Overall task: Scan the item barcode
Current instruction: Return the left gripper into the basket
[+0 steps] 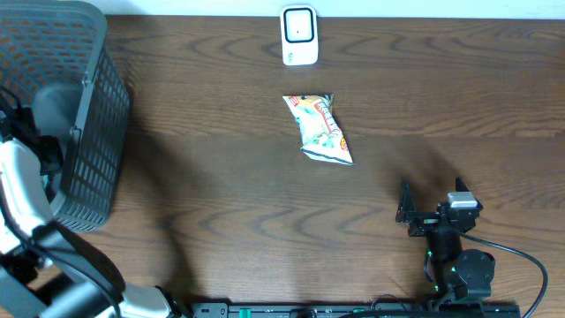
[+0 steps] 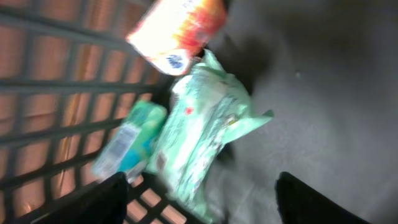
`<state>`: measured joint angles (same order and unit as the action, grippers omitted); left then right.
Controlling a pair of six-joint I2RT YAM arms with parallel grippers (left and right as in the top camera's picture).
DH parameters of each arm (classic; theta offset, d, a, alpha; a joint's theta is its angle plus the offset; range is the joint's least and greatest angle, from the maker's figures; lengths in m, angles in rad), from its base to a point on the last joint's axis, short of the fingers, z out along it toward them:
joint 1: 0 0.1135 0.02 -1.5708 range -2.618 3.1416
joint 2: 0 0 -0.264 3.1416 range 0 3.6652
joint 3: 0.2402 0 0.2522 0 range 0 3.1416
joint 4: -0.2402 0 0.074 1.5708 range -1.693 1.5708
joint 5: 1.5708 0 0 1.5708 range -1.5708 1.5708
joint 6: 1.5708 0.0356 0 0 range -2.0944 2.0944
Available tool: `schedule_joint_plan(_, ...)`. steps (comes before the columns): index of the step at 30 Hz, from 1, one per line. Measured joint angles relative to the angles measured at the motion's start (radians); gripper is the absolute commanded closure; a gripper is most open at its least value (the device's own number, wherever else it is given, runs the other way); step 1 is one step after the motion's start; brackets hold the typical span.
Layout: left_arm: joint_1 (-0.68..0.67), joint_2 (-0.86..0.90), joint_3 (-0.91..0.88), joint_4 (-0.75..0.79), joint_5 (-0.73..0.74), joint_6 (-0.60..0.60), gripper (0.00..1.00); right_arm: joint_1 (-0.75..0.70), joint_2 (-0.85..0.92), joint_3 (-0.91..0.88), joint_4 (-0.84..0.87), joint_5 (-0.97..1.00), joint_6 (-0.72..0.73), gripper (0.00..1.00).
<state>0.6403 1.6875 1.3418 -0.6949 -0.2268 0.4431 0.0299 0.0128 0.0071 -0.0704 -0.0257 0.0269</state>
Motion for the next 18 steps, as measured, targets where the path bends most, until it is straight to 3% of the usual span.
schedule_joint_plan(14, 0.040, 0.158, -0.010, 0.079, 0.011, 0.053, 0.27, 0.000, 0.000, 0.000, 0.000, 0.000, 0.000, 0.01)
schedule_joint_plan(18, 0.070, 0.172, -0.010, 0.106, 0.011, 0.056, 0.36, 0.000, 0.000, 0.000, 0.000, 0.000, 0.000, 0.01)
